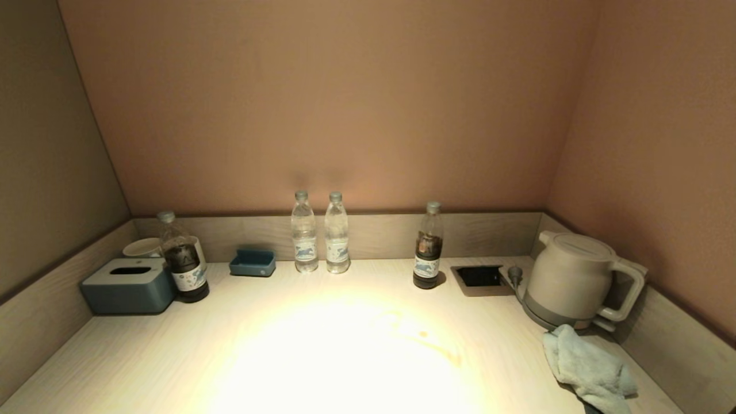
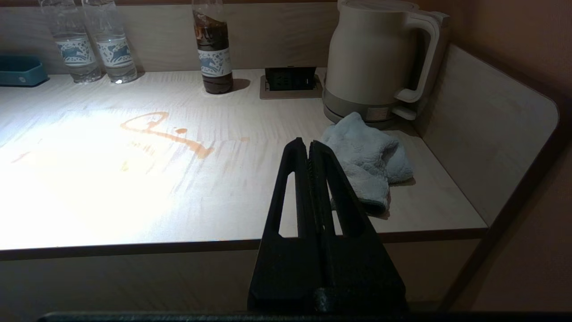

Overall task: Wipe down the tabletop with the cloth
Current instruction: Pick up the tablecloth

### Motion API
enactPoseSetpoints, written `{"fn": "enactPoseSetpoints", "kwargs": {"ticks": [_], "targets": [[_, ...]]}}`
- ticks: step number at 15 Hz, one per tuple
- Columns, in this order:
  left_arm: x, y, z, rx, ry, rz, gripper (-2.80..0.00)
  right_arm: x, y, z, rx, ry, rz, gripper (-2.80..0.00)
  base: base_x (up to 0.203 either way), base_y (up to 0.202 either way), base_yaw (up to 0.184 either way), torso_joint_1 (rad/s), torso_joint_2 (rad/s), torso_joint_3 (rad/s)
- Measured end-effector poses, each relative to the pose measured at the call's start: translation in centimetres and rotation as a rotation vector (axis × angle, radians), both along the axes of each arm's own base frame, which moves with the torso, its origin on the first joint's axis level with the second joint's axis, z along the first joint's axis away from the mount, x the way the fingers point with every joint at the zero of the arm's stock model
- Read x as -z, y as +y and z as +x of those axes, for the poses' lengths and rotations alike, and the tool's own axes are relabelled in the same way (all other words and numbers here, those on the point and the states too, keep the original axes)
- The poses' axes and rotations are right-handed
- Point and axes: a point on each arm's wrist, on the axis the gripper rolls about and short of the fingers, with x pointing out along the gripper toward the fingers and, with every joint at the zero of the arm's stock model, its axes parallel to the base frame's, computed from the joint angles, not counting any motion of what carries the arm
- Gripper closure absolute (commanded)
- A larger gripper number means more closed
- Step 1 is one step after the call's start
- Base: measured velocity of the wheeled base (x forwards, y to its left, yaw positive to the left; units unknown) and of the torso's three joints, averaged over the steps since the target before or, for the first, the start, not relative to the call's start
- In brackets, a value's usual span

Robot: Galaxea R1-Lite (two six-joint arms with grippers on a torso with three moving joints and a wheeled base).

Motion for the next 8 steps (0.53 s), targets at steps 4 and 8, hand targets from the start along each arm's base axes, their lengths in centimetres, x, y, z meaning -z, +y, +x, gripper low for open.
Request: {"fn": "enactPoseSetpoints", "kwargs": {"ticks": [4, 8], "targets": [[0.00, 0.00, 0.00, 0.000, 0.000, -0.001, 0.00, 0.00, 0.00, 0.00, 0.000, 0.000, -0.002, 0.00, 0.000, 0.000, 0.000, 0.000, 0.00, 0.000], [0.00, 0.00, 0.00, 0.000, 0.000, -0.001, 0.00, -0.97, 0.00, -0.33, 0.005, -0.019, -0.038, 0.00, 0.000, 0.000, 0.000, 0.000, 0.00, 0.000]]}}
